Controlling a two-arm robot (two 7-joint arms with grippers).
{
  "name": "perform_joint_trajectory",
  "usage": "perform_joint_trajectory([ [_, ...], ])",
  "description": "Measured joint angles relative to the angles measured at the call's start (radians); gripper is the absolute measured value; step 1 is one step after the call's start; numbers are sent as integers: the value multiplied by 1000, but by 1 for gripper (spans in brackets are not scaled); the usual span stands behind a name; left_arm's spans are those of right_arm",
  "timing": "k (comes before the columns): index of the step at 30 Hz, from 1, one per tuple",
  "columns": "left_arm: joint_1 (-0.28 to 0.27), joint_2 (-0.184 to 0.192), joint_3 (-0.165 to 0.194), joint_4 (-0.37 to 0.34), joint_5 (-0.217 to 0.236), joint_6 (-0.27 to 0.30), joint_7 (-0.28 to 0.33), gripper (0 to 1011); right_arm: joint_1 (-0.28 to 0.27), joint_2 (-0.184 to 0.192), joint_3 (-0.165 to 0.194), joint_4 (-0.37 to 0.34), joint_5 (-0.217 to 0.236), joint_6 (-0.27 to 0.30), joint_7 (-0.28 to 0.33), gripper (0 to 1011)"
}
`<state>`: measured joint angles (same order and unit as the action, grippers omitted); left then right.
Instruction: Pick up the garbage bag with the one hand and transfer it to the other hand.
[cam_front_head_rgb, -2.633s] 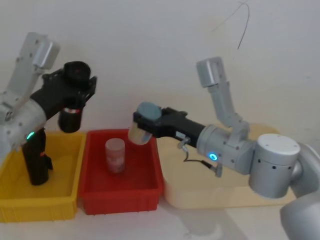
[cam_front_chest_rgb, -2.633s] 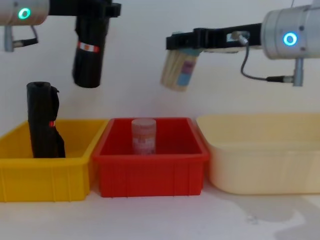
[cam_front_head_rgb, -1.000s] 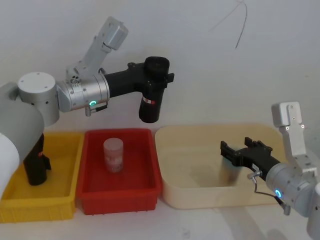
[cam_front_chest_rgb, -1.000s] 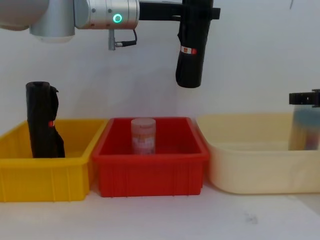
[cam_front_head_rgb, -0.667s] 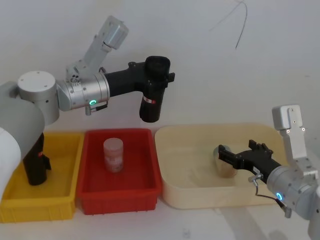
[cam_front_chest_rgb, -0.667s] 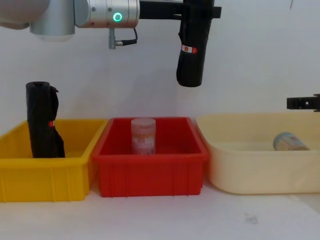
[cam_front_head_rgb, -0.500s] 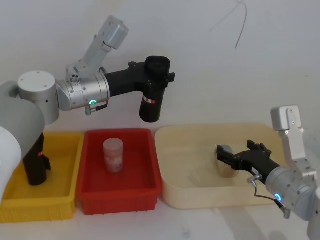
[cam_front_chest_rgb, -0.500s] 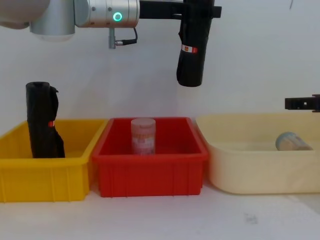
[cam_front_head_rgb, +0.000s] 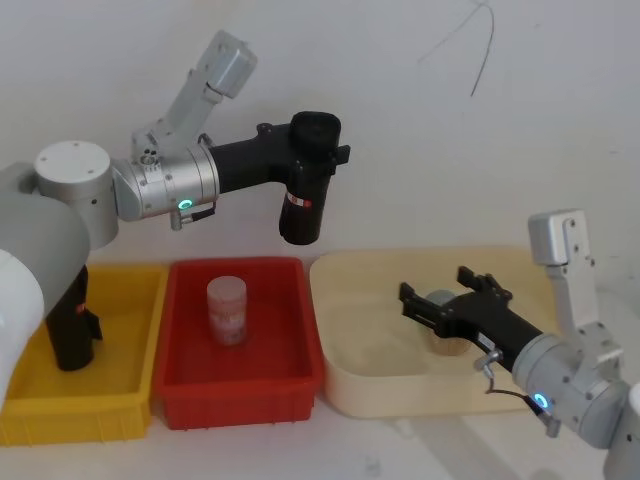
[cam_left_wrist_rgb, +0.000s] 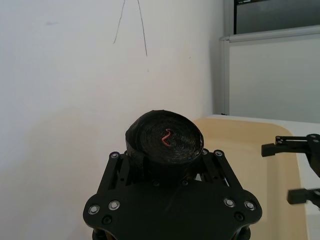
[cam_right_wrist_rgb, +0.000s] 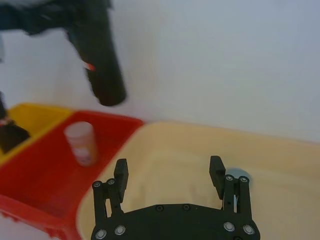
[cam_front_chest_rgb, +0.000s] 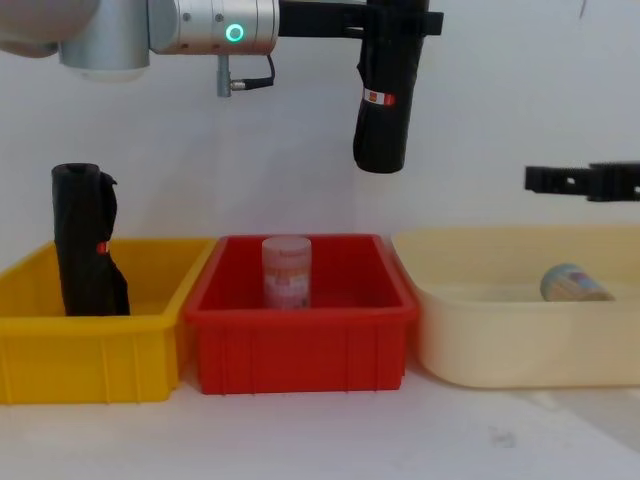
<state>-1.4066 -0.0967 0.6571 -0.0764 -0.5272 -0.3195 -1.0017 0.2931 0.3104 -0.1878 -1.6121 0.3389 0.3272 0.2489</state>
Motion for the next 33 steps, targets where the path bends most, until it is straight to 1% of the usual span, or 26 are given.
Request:
perform_joint_trajectory([
  [1,0,0,0,1,-1,-1,-1,507,0,0,0,0,0,0,0,1001],
  [3,-1,-1,1,3,-1,-1,-1,507,0,-8,-10,-3,12,-34,26,1001],
  [5,-2,-1,1,4,-1,-2,-1,507,2,-14,-16,-3,18,-55,39,1001],
  [6,-2,-1,1,4,-2,-2,-2,507,6,-23,-25,-2,22,-76,49,1001],
  [7,-2,-1,1,5,-2,-2,-2,507,6,-23,-25,-2,22,-76,49,1001],
  [10,-3,-1,1,6,-2,-2,-2,507,21,-50,-47,10,23,-126,59,1001],
  [12,-3,-1,2,6,-2,-3,-2,507,28,-65,-56,18,21,-144,58,1001],
  [13,-3,-1,2,7,-2,-3,-3,507,37,-80,-68,26,15,-164,55,1001],
  [14,-3,-2,2,7,-3,-3,-3,507,37,-80,-68,26,15,-164,55,1001],
  [16,-3,-2,2,7,-3,-3,-3,507,48,-97,-79,40,4,-184,43,1001],
  [17,-3,-2,2,7,-3,-3,-3,507,57,-112,-88,51,-5,-196,32,1001],
  [19,-3,-2,2,8,-3,-3,-3,507,66,-125,-96,61,-17,-208,17,1001],
  [22,-3,-2,3,8,-4,-4,-3,507,90,-160,-115,93,-46,-221,-22,1001],
  [23,-4,-2,3,8,-4,-4,-3,507,90,-160,-115,93,-46,-221,-22,1001],
  [24,-4,-2,3,8,-4,-4,-4,507,100,-173,-121,106,-59,-223,-40,1001],
  [26,-4,-2,3,8,-4,-4,-4,507,112,-188,-128,123,-72,-223,-55,1001],
  [28,-4,-3,3,9,-4,-4,-4,507,137,-215,-140,157,-97,-218,-91,1001],
  [29,-4,-3,3,9,-4,-4,-4,507,137,-215,-140,157,-97,-218,-91,1001],
  [32,-4,-2,3,9,-4,-4,-4,507,167,-244,-154,200,-126,-206,-126,1001],
  [33,-4,-2,3,9,-4,-4,-4,507,172,-248,-156,208,-130,-203,-132,1001],
])
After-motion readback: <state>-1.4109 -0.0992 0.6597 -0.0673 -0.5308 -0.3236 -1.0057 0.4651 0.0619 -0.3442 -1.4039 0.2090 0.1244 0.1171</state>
